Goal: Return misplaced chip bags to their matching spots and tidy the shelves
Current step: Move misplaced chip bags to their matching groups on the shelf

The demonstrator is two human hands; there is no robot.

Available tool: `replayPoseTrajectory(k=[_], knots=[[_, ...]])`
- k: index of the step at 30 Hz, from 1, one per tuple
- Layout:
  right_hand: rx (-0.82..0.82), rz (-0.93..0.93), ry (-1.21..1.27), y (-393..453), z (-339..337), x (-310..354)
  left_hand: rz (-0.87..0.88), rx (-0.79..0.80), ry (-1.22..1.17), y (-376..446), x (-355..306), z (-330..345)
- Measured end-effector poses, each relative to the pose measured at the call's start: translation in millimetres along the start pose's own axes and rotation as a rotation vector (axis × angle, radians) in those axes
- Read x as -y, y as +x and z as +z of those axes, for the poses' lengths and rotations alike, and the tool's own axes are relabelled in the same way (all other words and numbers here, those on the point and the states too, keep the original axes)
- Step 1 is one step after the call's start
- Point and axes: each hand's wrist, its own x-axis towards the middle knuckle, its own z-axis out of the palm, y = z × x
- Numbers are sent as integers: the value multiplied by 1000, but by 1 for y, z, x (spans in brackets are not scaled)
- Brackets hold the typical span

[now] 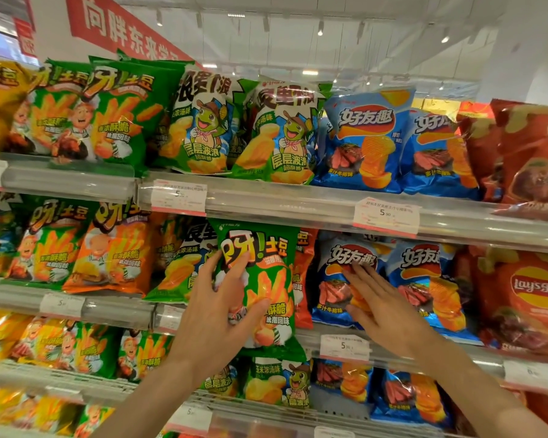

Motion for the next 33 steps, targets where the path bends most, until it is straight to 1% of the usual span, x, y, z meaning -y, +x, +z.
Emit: replayPoseTrajectory(k=[4,6,8,11,13,15,18,22,24,27,31,33], knots=[[15,1,-40,1,2,-1,-12,-2,-16,-2,-1,1],[-45,32,-61,0,6,3,-19,4,-31,-2,-1,0],[-149,90,-38,-2,5,13,-23,9,-43,-3,-1,0],[-260,198,122,-4,-8,36,-43,14,-69,-3,0,0],[-278,248,324,-6,-22,58,-56,15,-90,-5,0,0],[-254,275,551,-6,-34,80,-54,6,-96,-8,-1,-1],[-150,288,806,-4,-47,110,-58,7,-98,-14,-2,-3],[41,341,986,4,-55,138,-36,-10,-43,-25,-1,-10],[90,351,1061,7,-56,150,-33,-11,-32,-32,1,-18],[152,347,1113,9,-57,168,-37,12,-25,-42,8,-32],[187,329,1035,11,-55,197,-48,60,-53,-52,19,-57],[190,351,1010,15,-52,214,-39,70,-44,-56,26,-71]])
